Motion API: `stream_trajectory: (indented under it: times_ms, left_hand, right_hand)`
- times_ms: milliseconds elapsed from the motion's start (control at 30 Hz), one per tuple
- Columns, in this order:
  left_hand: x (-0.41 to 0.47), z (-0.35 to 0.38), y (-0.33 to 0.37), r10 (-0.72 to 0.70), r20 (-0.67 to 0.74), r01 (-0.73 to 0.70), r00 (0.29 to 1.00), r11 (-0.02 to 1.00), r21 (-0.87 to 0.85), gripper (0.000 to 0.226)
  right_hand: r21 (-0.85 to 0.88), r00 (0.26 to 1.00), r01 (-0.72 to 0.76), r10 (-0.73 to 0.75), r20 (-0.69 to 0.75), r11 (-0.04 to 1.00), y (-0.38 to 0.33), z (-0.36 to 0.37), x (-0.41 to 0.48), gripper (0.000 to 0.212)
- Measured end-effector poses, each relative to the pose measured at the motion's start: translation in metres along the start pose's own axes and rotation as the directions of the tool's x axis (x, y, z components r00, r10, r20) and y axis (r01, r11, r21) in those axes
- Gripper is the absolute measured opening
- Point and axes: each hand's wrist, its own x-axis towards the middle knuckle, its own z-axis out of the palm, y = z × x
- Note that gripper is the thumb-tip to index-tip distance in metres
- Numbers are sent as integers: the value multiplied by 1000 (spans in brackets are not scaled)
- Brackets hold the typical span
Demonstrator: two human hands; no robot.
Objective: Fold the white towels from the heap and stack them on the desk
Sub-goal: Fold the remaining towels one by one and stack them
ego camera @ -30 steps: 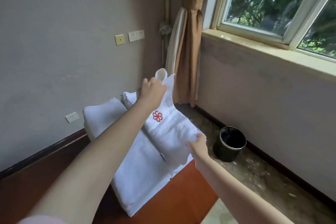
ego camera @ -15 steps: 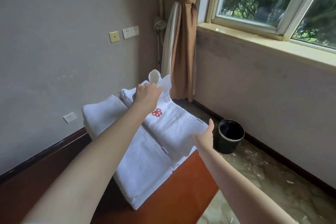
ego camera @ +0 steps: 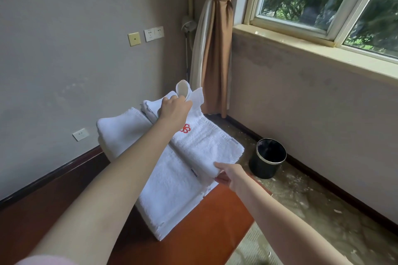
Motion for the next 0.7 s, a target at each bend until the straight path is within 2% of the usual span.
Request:
stream_trajectory:
  times_ms: [67, 133, 200, 267, 367, 467, 500, 567, 700]
  left_hand:
    - [-2, 2, 1, 2, 6, -2, 1000, 1000, 0, 24]
    - [-3, 2, 1, 6, 3, -6, 1000, 1000, 0, 25]
    - [-3, 3, -1, 4, -5, -4, 1000, 1000, -12, 27]
    - [-3, 2, -3, -4, -10, 3, 1000, 1000, -29, 29]
    - [0, 2, -8, -32, -16, 32, 999, 999, -39, 37]
    - [6, 1, -13, -59, -17, 58, 998, 997, -41, 52]
    - [8, 1, -15, -65, -30, 64, 997, 997, -43, 63]
    - [14, 3, -21, -72, -73, 68, 995, 996, -50, 83]
    - [29, 7, -41, -111, -118, 108, 987, 994, -29, 91]
  right_hand:
    - [-128, 1000, 2, -3, -12, 992, 1, 1, 2, 23]
    - [-411, 997, -7, -25, -71, 911, -1, -2, 1, 33]
    - [-673, 972, 14, -169, -166, 739, -8, -11, 0, 42]
    - [-792, 898, 78, -388, -208, 605, -19, -17, 1, 44]
    - [-834, 791, 259, -603, -107, 487, -48, -12, 4, 39]
    - [-795, 756, 430, -652, 58, 427, -83, 6, 15, 28]
    - [-779, 749, 476, -652, 117, 408, -94, 15, 21, 32]
    - [-738, 735, 558, -640, 227, 380, -116, 33, 36, 51]
    - [-618, 685, 687, -624, 375, 382, -164, 74, 71, 93]
